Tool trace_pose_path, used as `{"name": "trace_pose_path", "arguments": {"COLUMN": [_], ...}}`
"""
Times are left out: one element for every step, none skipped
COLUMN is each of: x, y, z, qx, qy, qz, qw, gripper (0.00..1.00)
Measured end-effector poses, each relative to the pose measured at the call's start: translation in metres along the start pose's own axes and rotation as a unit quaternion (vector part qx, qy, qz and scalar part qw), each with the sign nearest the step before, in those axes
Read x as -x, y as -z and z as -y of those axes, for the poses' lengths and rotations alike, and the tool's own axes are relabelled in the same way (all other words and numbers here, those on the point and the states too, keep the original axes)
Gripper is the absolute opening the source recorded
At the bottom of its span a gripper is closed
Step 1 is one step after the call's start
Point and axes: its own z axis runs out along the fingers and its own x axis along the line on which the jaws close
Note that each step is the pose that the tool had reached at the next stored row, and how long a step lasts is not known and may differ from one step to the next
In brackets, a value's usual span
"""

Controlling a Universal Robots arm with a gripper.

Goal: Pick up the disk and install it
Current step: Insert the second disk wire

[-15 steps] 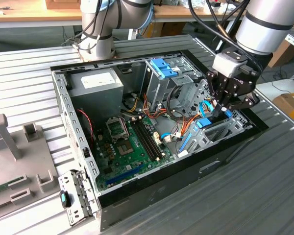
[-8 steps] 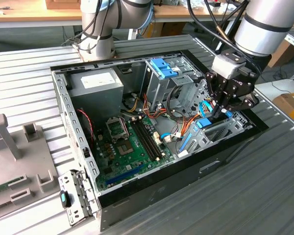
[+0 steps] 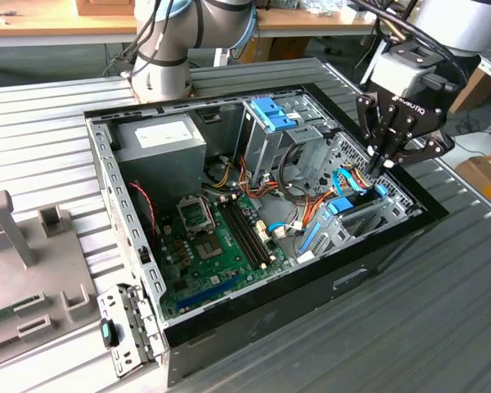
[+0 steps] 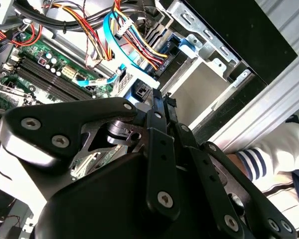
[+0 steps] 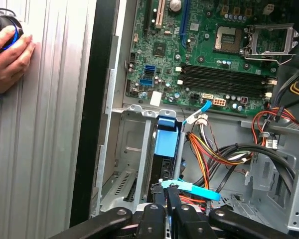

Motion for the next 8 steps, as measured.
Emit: {"name": "trace_pose_path", "arguments": {"x": [0.0, 0.0, 0.0, 0.0, 0.0, 0.0, -0.0001, -0.0001], "y": [0.0001, 0.0002, 0.0002, 0.0002, 0.0009, 0.001, 0.001, 0.001], "z": [0.0, 0.0, 0.0, 0.0, 0.0, 0.0, 0.0, 0.0], "qx": [0.0, 0.0, 0.0, 0.0, 0.0, -0.0001, -0.0001, -0.0001], "qy": [0.0, 0.0, 0.0, 0.0, 0.0, 0.0, 0.0, 0.0], "qz": [0.0, -0.0001, -0.0001, -0.0001, -0.0001, 0.0006, 0.0006, 0.0006], "qw": [1.0, 1.0, 1.0, 1.0, 1.0, 1.0, 1.0, 1.0], "gripper": [0.17, 0.17, 0.17, 0.17, 0.17, 0.17, 0.17, 0.17]}}
